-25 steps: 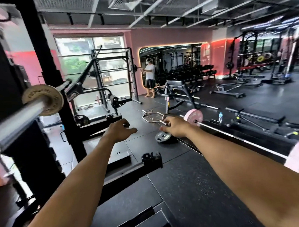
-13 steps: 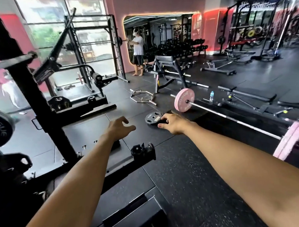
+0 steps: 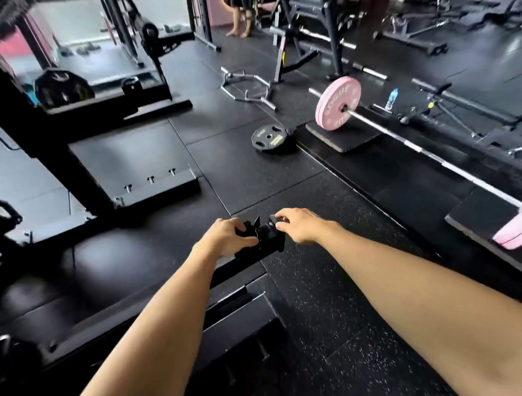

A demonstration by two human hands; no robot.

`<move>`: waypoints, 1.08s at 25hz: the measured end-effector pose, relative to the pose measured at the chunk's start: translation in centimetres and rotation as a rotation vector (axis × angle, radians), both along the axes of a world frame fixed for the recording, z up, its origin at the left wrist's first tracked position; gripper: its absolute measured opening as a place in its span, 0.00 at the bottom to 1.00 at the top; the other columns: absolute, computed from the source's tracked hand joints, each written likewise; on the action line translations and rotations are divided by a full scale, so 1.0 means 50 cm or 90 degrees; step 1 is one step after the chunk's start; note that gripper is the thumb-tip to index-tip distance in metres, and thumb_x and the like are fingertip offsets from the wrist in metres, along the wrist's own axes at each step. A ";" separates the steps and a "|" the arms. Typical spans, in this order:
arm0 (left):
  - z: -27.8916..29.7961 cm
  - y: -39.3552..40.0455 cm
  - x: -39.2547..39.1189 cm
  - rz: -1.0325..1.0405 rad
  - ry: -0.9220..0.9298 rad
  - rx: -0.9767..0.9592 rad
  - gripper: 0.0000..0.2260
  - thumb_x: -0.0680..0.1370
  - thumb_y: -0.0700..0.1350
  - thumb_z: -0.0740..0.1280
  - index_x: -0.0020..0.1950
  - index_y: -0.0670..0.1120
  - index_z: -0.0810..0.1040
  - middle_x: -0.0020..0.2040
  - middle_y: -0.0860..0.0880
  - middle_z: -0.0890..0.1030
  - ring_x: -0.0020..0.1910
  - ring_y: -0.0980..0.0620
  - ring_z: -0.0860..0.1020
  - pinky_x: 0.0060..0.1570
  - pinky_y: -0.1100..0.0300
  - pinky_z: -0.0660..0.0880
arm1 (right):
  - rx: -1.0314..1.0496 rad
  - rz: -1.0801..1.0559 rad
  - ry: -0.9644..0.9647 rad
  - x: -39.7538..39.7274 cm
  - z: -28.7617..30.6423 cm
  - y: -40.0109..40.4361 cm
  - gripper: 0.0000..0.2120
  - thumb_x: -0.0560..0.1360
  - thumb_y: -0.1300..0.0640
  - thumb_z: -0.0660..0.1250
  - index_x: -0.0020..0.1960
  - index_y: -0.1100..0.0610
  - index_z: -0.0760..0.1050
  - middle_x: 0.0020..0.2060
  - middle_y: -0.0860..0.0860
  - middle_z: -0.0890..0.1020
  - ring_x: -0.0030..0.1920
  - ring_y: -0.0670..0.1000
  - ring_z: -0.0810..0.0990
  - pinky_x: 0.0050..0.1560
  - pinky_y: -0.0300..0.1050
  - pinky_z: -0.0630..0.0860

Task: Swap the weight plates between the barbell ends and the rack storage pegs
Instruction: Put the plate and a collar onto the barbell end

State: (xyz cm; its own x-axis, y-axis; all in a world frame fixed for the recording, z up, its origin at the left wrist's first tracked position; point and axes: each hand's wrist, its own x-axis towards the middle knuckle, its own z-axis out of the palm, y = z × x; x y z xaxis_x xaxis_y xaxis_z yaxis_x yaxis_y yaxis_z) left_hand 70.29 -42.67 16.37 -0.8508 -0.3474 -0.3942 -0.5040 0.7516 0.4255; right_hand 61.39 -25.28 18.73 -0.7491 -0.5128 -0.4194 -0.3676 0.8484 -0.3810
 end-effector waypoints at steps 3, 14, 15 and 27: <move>-0.080 0.002 0.000 -0.025 -0.065 -0.001 0.25 0.66 0.60 0.76 0.61 0.55 0.77 0.58 0.47 0.67 0.55 0.44 0.74 0.60 0.50 0.74 | 0.014 0.017 -0.033 -0.009 -0.066 -0.028 0.20 0.82 0.51 0.56 0.74 0.49 0.64 0.71 0.56 0.70 0.69 0.59 0.70 0.67 0.53 0.68; -0.105 -0.021 0.032 -0.067 0.111 0.068 0.11 0.76 0.45 0.71 0.58 0.46 0.79 0.50 0.43 0.77 0.50 0.42 0.78 0.48 0.59 0.70 | -0.024 0.036 -0.054 0.005 -0.095 -0.048 0.22 0.82 0.55 0.54 0.76 0.48 0.59 0.73 0.57 0.66 0.72 0.60 0.66 0.70 0.52 0.65; -0.086 -0.015 0.043 -0.050 0.111 0.102 0.10 0.77 0.48 0.70 0.57 0.48 0.79 0.47 0.46 0.79 0.46 0.46 0.78 0.46 0.58 0.72 | -0.038 0.033 -0.053 0.012 -0.083 -0.044 0.22 0.82 0.55 0.54 0.76 0.47 0.59 0.73 0.57 0.67 0.71 0.60 0.66 0.70 0.52 0.65; 0.216 0.126 0.233 0.151 0.288 0.410 0.13 0.74 0.54 0.72 0.52 0.47 0.82 0.37 0.48 0.80 0.33 0.51 0.74 0.33 0.60 0.69 | -0.358 -0.027 -0.070 0.203 0.170 0.111 0.27 0.80 0.38 0.53 0.74 0.50 0.65 0.70 0.52 0.72 0.67 0.56 0.73 0.66 0.54 0.71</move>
